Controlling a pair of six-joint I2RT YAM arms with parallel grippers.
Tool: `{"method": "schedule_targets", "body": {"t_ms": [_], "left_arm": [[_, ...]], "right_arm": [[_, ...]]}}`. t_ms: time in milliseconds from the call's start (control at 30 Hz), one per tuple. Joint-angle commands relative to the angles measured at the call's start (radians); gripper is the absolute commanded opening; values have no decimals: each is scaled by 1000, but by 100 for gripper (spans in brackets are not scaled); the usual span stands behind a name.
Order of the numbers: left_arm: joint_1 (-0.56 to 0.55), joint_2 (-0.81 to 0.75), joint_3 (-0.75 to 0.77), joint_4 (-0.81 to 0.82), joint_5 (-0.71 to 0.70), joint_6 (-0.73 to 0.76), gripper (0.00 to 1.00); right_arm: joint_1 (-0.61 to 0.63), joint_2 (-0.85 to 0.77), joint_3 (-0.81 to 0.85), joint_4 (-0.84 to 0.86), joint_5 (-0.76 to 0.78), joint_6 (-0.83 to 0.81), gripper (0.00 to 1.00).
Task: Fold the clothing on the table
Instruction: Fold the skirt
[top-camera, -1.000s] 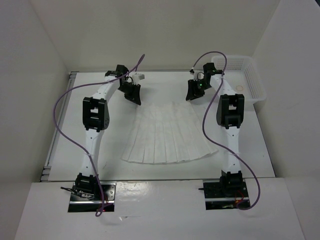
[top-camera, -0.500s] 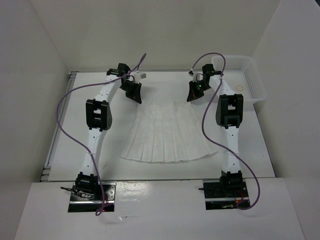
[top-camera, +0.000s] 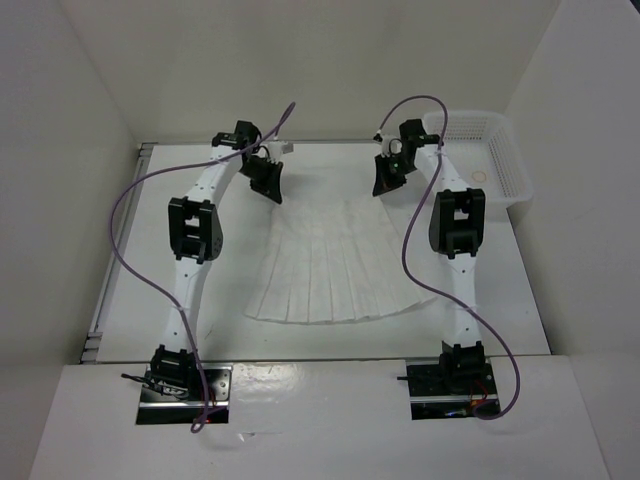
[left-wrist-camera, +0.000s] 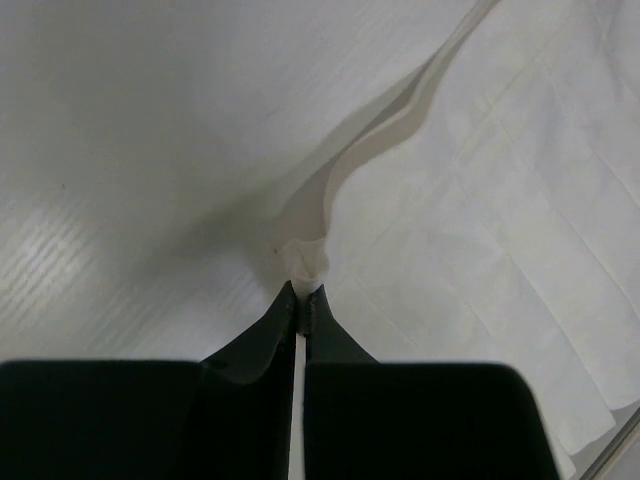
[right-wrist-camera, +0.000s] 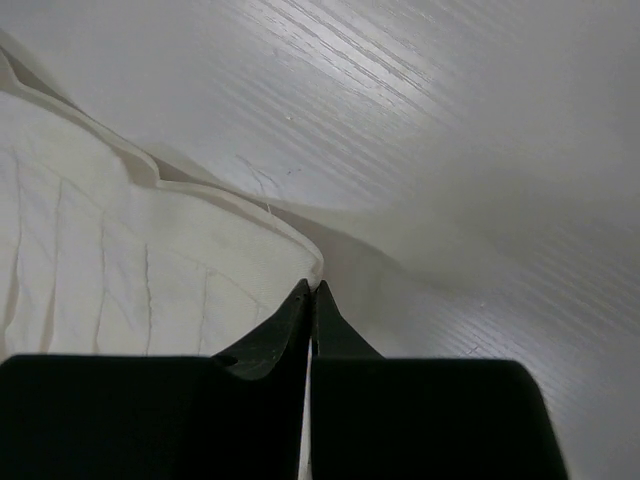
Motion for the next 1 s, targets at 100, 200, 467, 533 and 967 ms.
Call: {"method": "schedule_targets", "body": {"t_ms": [100, 200, 467, 533, 967], "left_arm": [[-4, -387, -352, 296, -108, -28, 0], [-13, -502, -603, 409, -167, -48, 0], [43, -559, -755, 476, -153, -48, 0], [53, -568, -764, 485, -162, -38, 0], [71, -578, -661, 484, -164, -28, 0]], "right_arm": [[62, -160, 3, 13, 81, 8, 0], [71, -201, -38, 27, 90, 8, 0], [71, -269, -135, 85, 158, 8, 0], [71, -304, -176, 100, 187, 17, 0], [71, -421, -213, 186, 365, 56, 0]]}}
